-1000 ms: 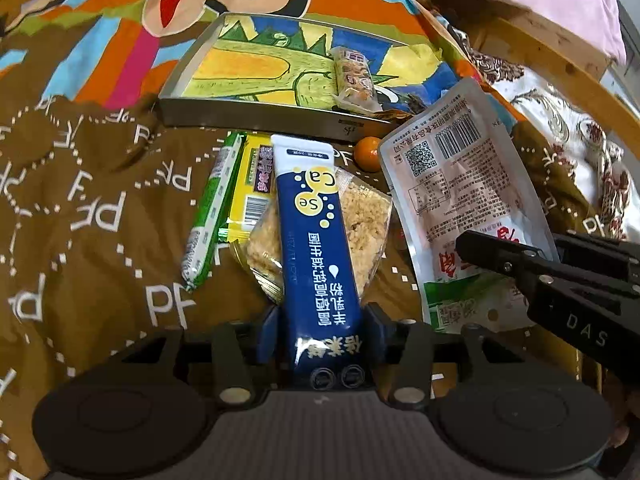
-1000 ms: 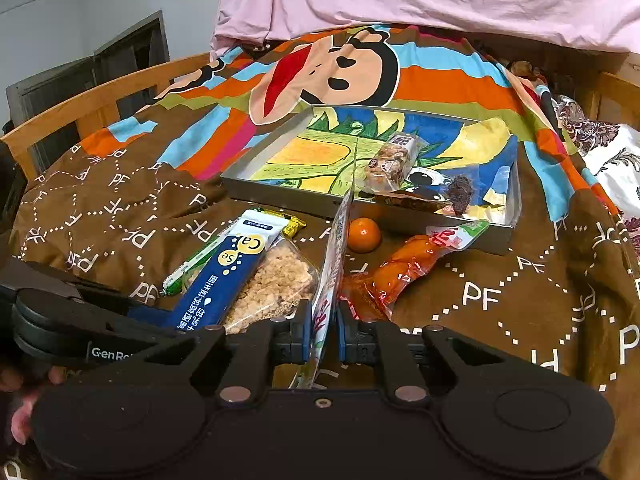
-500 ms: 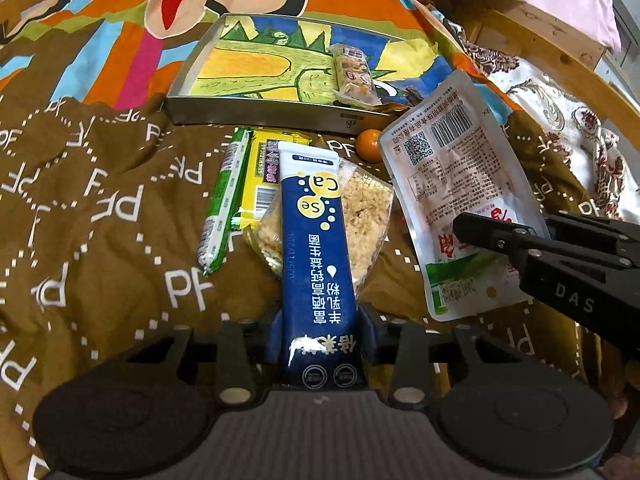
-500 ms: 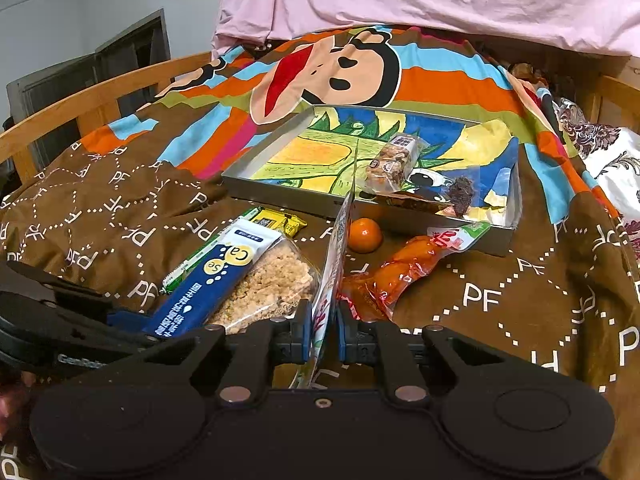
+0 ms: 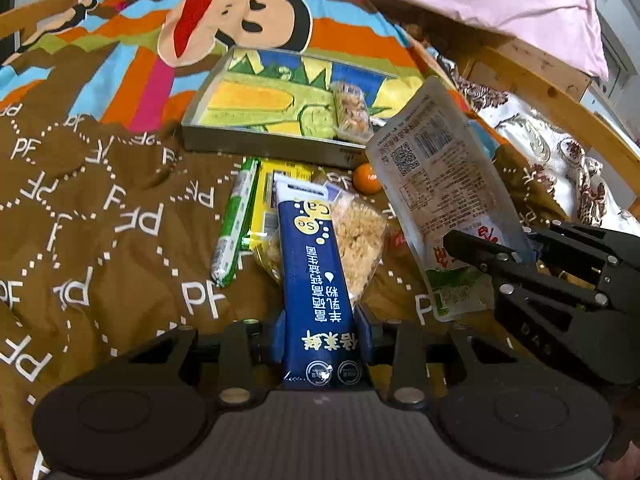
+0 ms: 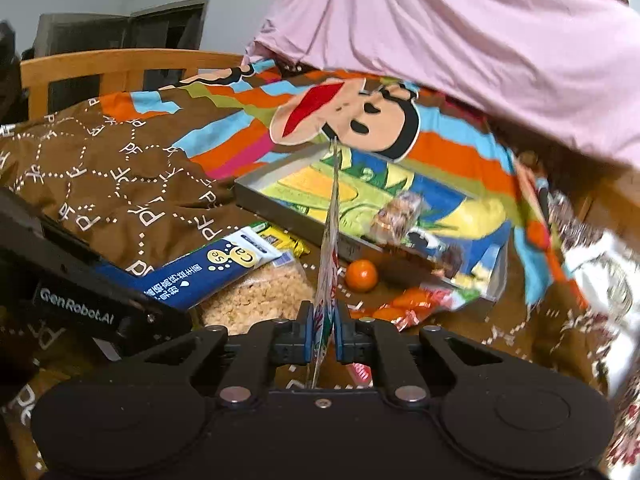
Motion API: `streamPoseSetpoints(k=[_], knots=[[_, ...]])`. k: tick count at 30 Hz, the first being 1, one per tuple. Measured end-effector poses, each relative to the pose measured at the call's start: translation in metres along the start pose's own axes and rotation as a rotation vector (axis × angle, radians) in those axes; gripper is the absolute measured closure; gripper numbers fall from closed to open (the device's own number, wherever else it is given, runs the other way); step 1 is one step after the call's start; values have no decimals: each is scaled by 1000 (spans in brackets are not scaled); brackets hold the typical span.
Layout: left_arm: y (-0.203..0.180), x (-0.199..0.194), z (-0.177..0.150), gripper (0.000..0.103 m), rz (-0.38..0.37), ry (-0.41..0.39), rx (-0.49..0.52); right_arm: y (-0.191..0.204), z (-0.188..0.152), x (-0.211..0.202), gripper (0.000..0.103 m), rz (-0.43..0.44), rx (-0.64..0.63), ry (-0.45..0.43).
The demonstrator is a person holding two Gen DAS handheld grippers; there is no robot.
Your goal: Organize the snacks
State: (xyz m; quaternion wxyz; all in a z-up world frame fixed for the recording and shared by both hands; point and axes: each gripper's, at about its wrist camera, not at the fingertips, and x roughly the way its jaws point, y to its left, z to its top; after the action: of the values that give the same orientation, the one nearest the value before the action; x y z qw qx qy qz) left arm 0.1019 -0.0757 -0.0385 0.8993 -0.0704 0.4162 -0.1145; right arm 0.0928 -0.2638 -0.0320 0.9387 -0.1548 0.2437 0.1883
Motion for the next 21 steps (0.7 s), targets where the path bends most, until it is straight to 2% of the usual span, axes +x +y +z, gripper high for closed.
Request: streamPoseSetpoints(k=[15, 21], knots=[[1, -13, 4, 68, 9, -86, 2, 5, -1, -1, 93, -29, -28, -22], [3, -11, 3, 68, 14, -81, -2, 4, -1, 0, 93, -27, -31, -16]])
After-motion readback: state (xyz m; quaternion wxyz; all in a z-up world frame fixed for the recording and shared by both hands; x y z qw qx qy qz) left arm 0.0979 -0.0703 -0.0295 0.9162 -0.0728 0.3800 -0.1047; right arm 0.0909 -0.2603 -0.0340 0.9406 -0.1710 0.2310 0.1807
